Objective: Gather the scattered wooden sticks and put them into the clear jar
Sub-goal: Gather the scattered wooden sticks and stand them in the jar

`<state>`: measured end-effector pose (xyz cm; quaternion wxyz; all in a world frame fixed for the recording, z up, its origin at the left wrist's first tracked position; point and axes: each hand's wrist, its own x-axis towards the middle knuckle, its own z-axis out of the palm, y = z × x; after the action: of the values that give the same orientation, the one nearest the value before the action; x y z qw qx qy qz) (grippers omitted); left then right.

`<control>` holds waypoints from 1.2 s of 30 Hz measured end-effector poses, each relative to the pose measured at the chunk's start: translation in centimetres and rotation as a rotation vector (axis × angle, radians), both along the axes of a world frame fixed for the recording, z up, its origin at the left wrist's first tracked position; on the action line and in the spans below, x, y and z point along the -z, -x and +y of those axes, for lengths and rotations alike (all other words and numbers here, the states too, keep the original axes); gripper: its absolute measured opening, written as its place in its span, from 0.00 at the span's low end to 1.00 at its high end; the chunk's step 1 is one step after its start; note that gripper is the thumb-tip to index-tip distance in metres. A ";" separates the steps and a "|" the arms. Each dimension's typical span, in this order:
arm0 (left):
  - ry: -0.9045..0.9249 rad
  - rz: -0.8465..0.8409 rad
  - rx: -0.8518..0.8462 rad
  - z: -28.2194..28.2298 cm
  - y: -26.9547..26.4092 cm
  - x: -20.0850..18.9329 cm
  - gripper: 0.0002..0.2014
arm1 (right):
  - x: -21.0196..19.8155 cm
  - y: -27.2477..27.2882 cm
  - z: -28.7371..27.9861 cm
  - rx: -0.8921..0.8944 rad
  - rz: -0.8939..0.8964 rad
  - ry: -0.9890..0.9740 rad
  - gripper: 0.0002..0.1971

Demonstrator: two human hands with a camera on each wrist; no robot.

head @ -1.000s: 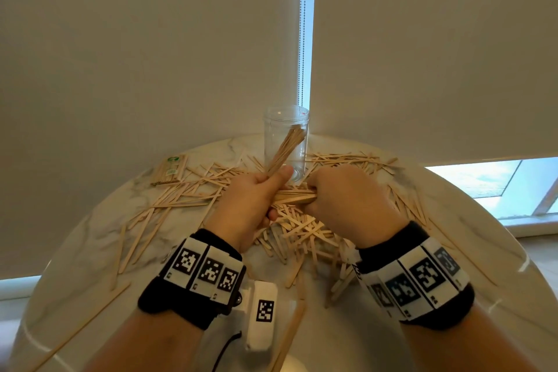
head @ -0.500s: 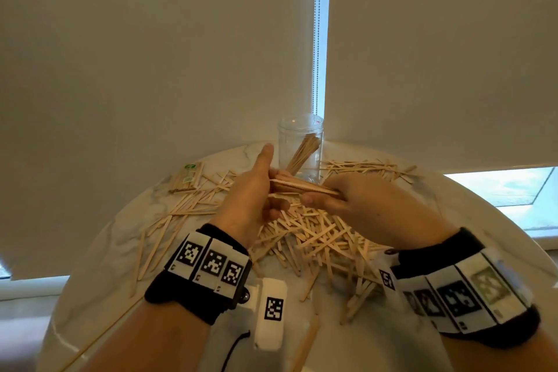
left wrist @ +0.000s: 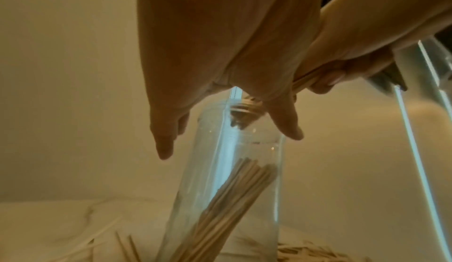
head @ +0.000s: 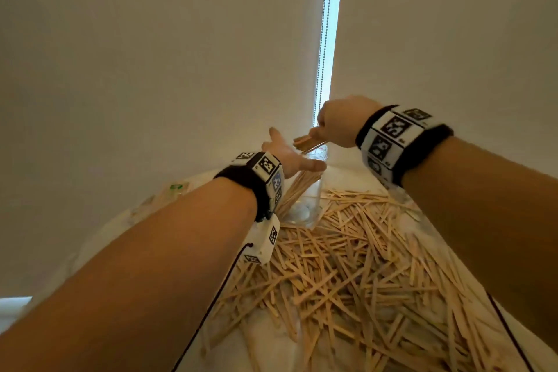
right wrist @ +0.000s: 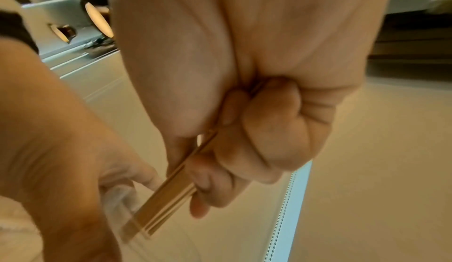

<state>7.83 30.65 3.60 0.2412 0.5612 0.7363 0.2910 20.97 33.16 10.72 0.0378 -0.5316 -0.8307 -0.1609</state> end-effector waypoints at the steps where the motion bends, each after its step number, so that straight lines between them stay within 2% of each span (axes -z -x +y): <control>1: -0.005 -0.038 0.016 0.4 0.3 0.2 0.62 | 0.0 1.0 0.6 0.004 -0.071 0.011 0.21; 3: -0.029 -0.092 0.030 0.6 0.9 0.9 0.53 | 0.4 2.7 2.1 -0.015 -0.157 0.049 0.21; 6: -0.076 -0.074 0.060 0.6 1.3 2.2 0.52 | 1.2 4.7 3.3 -0.044 -0.202 0.127 0.22; 9: -0.138 -0.062 0.070 0.5 1.1 2.9 0.50 | 1.1 6.4 3.6 -0.047 -0.294 0.195 0.12; 11: -0.149 -0.048 0.055 0.3 1.0 3.1 0.45 | 1.4 7.0 3.5 -0.054 -0.245 0.235 0.07; 14: -0.164 -0.063 0.052 0.2 1.0 3.0 0.39 | 2.5 6.9 3.9 -0.019 -0.176 0.338 0.13; 16: -0.158 -0.060 0.063 0.3 1.1 3.1 0.40 | 2.2 6.0 3.8 -0.006 -0.045 0.404 0.14; 18: -0.140 -0.043 0.059 0.4 1.3 3.0 0.47 | 1.0 4.7 2.9 -0.054 0.204 0.451 0.11; 20: -0.113 -0.040 0.046 0.3 1.2 2.8 0.55 | 0.0 3.1 1.6 -0.077 0.410 0.411 0.08; 22: -0.092 -0.053 0.038 -0.2 1.1 2.4 0.58 | -0.4 1.4 -0.1 -0.069 0.538 0.325 0.09; 24: -0.078 -0.065 0.061 -0.9 1.1 2.1 0.57 | 0.2 -0.4 -2.3 -0.047 0.581 0.284 0.12; 26: -0.006 0.008 0.082 -2.4 1.3 1.9 0.57 | 1.8 -2.1 -4.4 0.000 0.492 0.348 0.13; 28: 0.107 0.147 0.068 -4.1 2.2 2.3 0.53 | 4.4 -3.3 -6.7 0.067 0.301 0.466 0.14; 30: 0.165 0.258 0.061 -5.9 3.9 3.0 0.44 | 6.9 -3.8 -9.6 0.160 0.190 0.586 0.21; 32: 0.239 0.387 0.041 -8.1 5.7 3.4 0.39 | 8.9 -3.9 -11.9 0.208 -0.014 0.608 0.32; 34: 0.328 0.536 0.026 -10.3 7.3 4.1 0.41 | 10.8 -3.7 -13.4 0.224 -0.171 0.602 0.41; 36: 0.415 0.654 0.012 -12.0 8.9 5.6 0.45 | 12.1 -3.1 -14.0 0.227 -0.160 0.627 0.43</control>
<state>-1.03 18.61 -1.96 0.1041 0.5681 0.8142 -0.0600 24.04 19.18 -1.35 -0.2109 -0.5919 -0.7758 0.0576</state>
